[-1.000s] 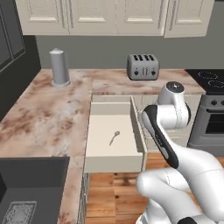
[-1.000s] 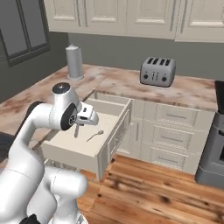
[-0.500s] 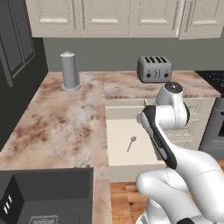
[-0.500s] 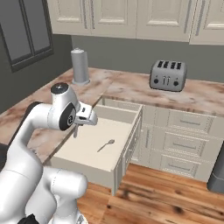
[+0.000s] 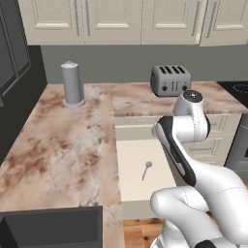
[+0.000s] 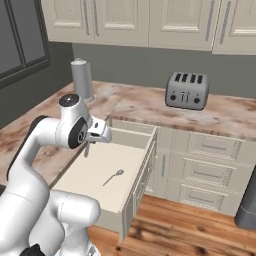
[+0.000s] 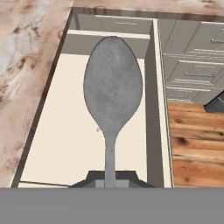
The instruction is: Organize the utensils by type. Pick up the wooden spoons from the counter and place them in the open cabinet. Then pick up the metallic utensils from the counter and place them in the open drawer.
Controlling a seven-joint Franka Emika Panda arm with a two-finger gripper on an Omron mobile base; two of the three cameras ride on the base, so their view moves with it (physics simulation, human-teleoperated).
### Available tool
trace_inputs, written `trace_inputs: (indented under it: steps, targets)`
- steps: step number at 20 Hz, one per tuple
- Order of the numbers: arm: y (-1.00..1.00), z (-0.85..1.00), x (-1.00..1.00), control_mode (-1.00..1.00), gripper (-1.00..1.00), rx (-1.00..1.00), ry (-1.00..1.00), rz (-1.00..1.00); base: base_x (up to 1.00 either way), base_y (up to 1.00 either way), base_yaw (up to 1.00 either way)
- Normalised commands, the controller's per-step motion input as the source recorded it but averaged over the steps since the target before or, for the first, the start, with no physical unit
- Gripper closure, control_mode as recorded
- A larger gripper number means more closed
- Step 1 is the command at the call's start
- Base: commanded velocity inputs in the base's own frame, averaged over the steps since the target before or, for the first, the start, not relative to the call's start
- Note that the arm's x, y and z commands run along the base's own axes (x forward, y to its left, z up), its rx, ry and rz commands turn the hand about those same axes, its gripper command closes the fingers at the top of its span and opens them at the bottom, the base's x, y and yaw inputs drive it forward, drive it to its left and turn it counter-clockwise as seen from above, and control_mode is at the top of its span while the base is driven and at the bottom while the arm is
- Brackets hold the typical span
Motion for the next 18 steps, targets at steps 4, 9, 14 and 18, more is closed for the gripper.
trace_inputs:
  steps: [4, 9, 14, 18]
  targets:
    - [0.0, 0.0, 0.0, 1.0, 1.0, 0.0, 0.0, 0.0, 0.14, 0.07, 0.0]
    - [0.0, 0.0, 0.0, 1.0, 1.0, 0.0, 0.0, 0.0, 0.0, 0.0, 0.0]
    - [0.0, 0.0, 0.0, 1.0, 1.0, 0.0, 0.0, 0.0, 0.0, 0.0, 0.0]
    - [0.0, 0.0, 0.0, 1.0, 1.0, 0.0, 0.0, 0.0, 0.0, 0.0, 0.0]
